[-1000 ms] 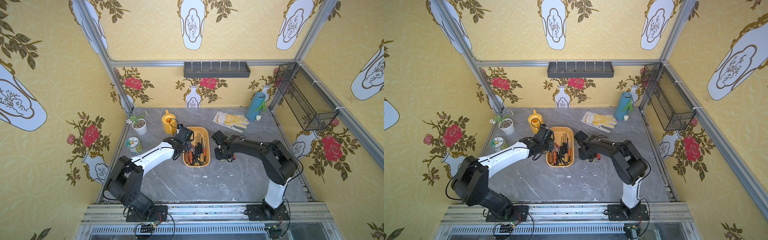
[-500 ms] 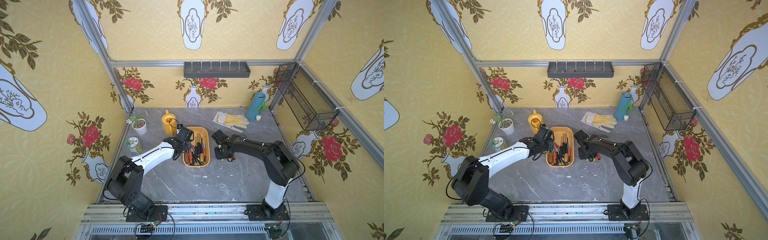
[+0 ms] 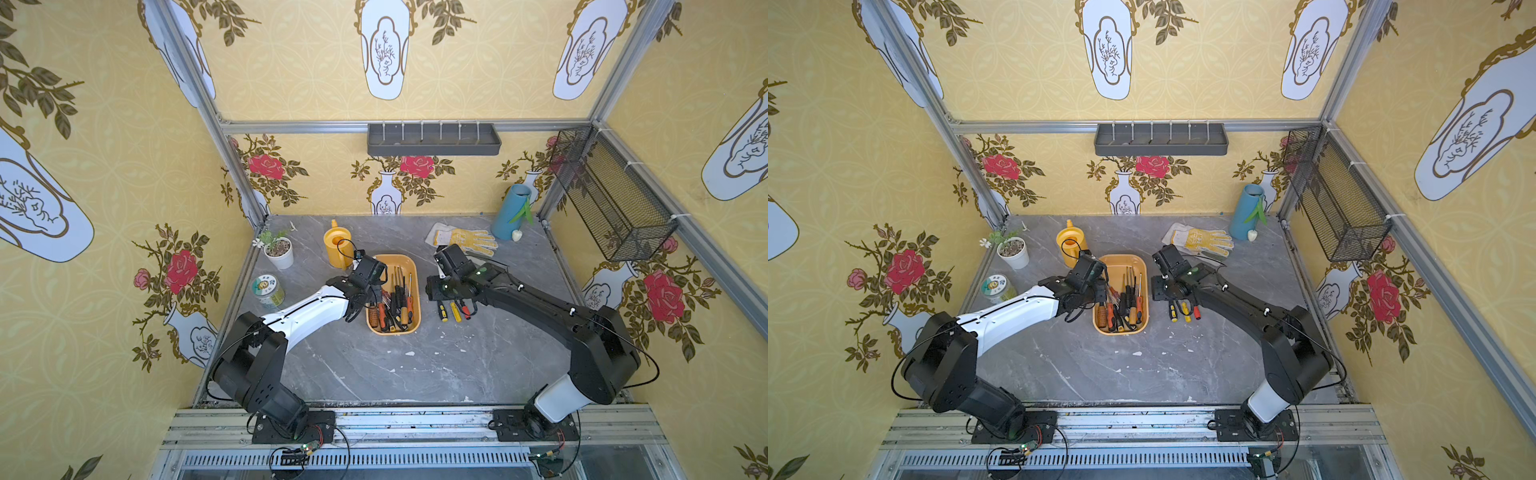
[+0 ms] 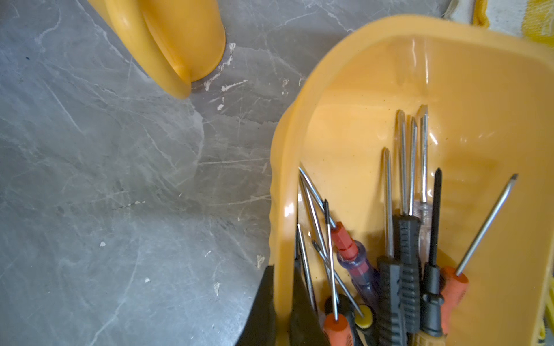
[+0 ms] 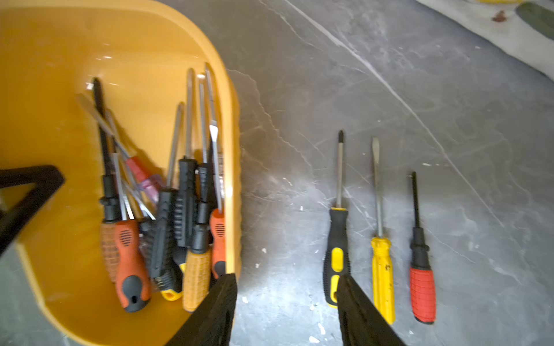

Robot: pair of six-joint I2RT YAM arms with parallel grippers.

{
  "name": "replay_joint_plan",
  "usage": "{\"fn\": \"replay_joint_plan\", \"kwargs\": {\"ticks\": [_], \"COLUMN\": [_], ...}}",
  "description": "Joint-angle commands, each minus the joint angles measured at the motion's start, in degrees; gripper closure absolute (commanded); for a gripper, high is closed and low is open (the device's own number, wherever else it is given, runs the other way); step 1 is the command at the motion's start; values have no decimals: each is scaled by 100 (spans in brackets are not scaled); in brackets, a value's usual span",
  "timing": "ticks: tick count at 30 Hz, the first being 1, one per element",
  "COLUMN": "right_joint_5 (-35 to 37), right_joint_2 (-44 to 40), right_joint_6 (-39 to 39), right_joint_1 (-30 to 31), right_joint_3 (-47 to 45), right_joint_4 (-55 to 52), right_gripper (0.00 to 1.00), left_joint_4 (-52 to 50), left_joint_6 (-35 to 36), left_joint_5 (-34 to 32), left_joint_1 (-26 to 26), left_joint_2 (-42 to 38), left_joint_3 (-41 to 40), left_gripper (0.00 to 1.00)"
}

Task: Take out the screwdriver from the storage box
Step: Pick up the screwdriver from the storage box.

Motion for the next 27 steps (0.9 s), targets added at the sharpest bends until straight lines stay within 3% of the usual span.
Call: {"fn": "replay_joint_plan", "kwargs": {"ticks": [1, 12, 27], "right_joint_5": [-412, -804, -1166], "right_joint_2": [87, 1020, 1929], "right_joint_6": [-175, -20, 122], "right_joint_1": [114, 739, 787], "right_joint_3": [200, 658, 1142], "right_joint_4": [325, 685, 844], "right_gripper": [41, 41, 49], "left_joint_4": [483, 493, 559], "left_joint_6": [-83, -38, -103], "left_joint_5": [87, 208, 361], "left_joint_1": [-9, -4, -4], "left_joint_2": [-70, -133, -152], "left_joint_3": [-91, -122, -159], "left_gripper": [100, 100, 100]}}
